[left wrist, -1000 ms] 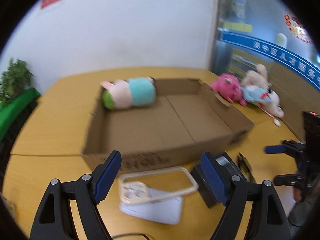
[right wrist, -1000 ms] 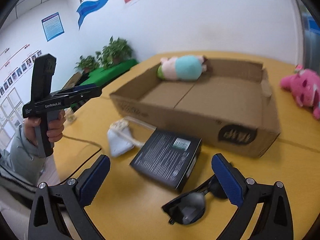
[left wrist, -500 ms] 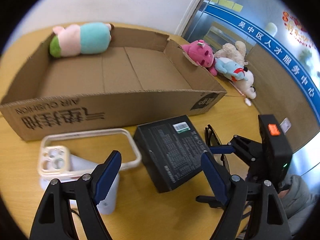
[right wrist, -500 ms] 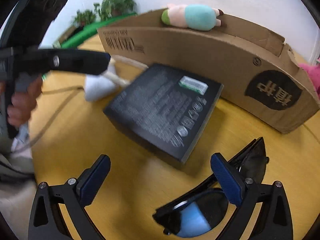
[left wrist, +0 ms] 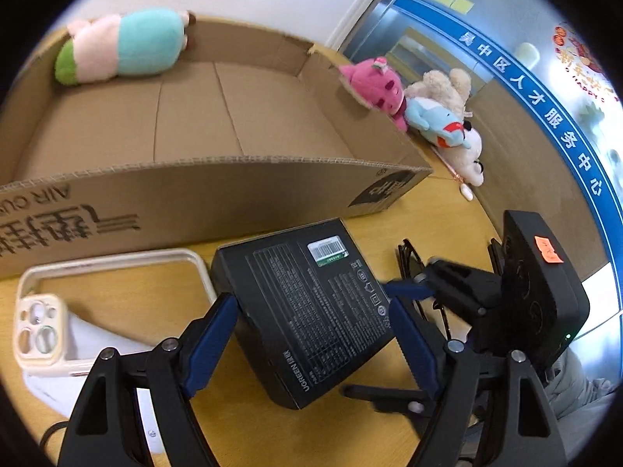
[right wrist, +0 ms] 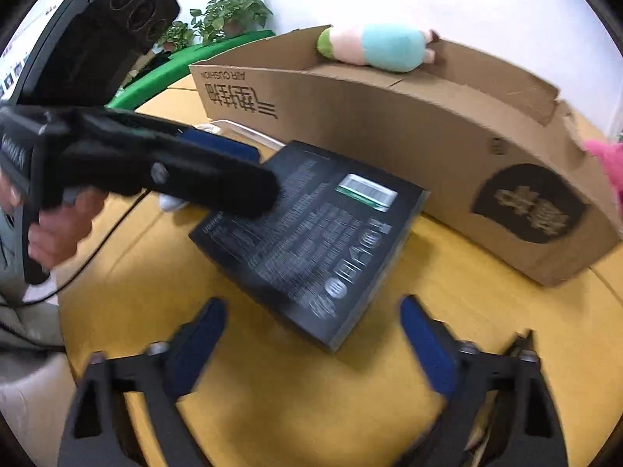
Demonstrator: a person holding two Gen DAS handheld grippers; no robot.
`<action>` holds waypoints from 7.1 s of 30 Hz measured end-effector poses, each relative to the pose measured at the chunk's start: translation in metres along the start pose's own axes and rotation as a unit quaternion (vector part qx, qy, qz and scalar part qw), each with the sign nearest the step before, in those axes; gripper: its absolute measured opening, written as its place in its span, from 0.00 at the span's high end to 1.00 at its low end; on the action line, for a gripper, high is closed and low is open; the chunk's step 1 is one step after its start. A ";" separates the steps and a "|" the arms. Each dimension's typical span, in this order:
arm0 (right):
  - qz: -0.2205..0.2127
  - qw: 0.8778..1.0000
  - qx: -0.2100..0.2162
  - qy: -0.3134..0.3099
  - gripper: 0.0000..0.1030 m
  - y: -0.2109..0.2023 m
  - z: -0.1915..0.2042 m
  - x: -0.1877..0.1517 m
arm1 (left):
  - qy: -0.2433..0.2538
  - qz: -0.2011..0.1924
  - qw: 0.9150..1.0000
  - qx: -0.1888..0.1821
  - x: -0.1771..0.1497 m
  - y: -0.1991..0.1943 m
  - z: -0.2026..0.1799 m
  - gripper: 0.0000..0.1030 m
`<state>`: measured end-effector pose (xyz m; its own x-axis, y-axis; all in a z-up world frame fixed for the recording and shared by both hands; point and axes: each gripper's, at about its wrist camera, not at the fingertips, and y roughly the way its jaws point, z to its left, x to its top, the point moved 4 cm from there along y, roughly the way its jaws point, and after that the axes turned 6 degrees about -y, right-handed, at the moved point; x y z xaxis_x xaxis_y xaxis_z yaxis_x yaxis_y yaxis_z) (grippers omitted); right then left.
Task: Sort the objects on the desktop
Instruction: 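Grasp the black product box with the right gripper, then carry the black box with the right gripper and release it inside the cardboard box, then withdraw the right gripper and move it toward the black sunglasses, then grasp the black sunglasses by the frame with the right gripper, then carry the sunglasses over the cardboard box and open the right gripper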
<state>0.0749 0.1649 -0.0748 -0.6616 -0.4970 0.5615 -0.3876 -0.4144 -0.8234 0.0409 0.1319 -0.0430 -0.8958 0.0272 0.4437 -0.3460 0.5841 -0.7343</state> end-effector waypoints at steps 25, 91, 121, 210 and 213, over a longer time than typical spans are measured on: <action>-0.012 0.995 -0.080 -0.053 0.18 -0.021 0.022 -0.004 | 0.008 -0.002 1.000 0.000 -0.010 -0.021 -0.009 0.35; 0.024 0.995 -0.092 0.025 0.01 0.033 -0.243 0.206 | 0.043 -0.098 0.974 0.199 0.293 0.028 0.033 0.44; -0.184 0.959 -0.205 0.063 0.00 -0.151 0.009 0.120 | 0.043 -0.355 0.894 0.269 0.035 -0.209 -0.017 0.12; -0.148 0.970 -0.193 -0.019 0.40 -0.144 -0.044 0.088 | 0.134 -0.102 0.985 -0.020 0.129 -0.067 -0.136 0.85; -0.161 0.968 -0.191 -0.039 0.40 -0.146 -0.057 0.114 | 0.131 -0.108 0.985 -0.020 0.170 -0.069 -0.132 0.85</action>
<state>0.0199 0.2121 0.1051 -0.4233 -0.4510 0.7857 -0.7844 -0.2515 -0.5670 -0.0502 0.2033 0.1507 -0.6970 0.1044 0.7095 -0.5051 0.6308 -0.5890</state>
